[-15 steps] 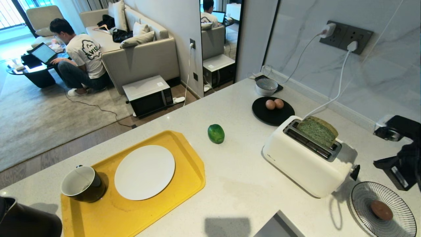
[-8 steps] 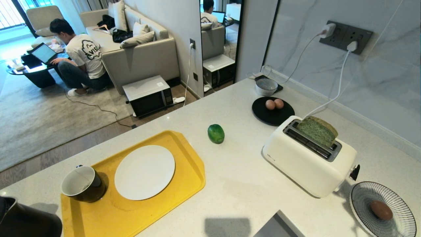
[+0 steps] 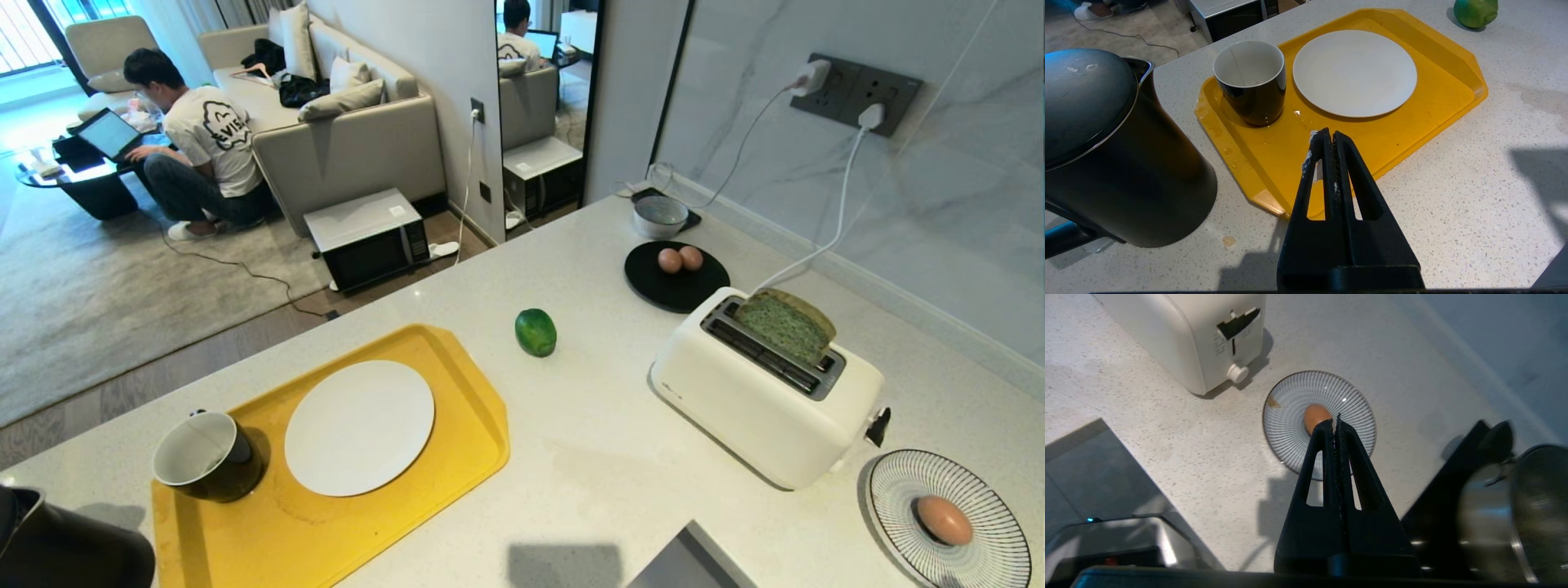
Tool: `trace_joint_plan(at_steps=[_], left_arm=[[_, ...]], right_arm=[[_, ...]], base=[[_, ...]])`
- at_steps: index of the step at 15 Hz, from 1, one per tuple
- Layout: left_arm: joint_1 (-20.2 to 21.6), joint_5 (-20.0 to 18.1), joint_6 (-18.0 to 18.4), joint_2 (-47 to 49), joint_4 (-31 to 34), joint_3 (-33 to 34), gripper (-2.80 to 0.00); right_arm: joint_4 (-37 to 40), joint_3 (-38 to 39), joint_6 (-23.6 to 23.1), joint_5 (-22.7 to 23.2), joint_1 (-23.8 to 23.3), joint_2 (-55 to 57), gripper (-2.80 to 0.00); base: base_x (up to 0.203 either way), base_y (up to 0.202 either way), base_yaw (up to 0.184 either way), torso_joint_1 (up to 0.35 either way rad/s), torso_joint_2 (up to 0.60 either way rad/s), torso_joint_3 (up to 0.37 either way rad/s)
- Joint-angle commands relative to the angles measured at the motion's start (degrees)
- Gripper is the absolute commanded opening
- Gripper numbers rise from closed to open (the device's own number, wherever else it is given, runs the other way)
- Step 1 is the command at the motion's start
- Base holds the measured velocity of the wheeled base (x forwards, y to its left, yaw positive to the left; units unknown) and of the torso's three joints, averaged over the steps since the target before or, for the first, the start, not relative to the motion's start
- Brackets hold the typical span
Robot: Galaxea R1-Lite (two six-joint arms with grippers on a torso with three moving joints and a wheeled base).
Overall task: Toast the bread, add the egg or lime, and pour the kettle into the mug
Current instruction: Put the baked bread on a plate
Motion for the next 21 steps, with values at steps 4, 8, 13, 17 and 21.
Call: trace_joint_plan(at_steps=[4,8,13,17,21], left_arm=[[0.02,0.01,0.0,0.05,0.05,0.01,-2.8],[-0.02,0.01,0.0,0.05,0.05,0.01,-2.8],[0.02,0.01,0.0,0.05,0.05,0.01,-2.8],[-0.07,0.01,-0.02,0.05,-0.02,0.01,-2.8],[-0.06,0.01,0.0,0.05,0.05,0.01,-2.8]], right_arm=[[-19.64,20.46,4.24,2.9,2.83,-4.91,-2.8],[-17.35,20.01,4.07,4.33,8.04,-13.79,-2.8],[-9.99,19.6,2.65,9.61,7.86,-21.31,-2.8],[-10.19,19.73,6.5,9.37,7.86,-21.32,-2.8],[-10.2,19.74,6.97,9.27,7.86,-21.32,-2.8]], base=[[0.0,0.0,0.0,0.0,0.0,0.0],[0.0,0.0,0.0,0.0,0.0,0.0],[0.0,0.0,0.0,0.0,0.0,0.0],[0.0,0.0,0.0,0.0,0.0,0.0],[0.0,0.0,0.0,0.0,0.0,0.0]])
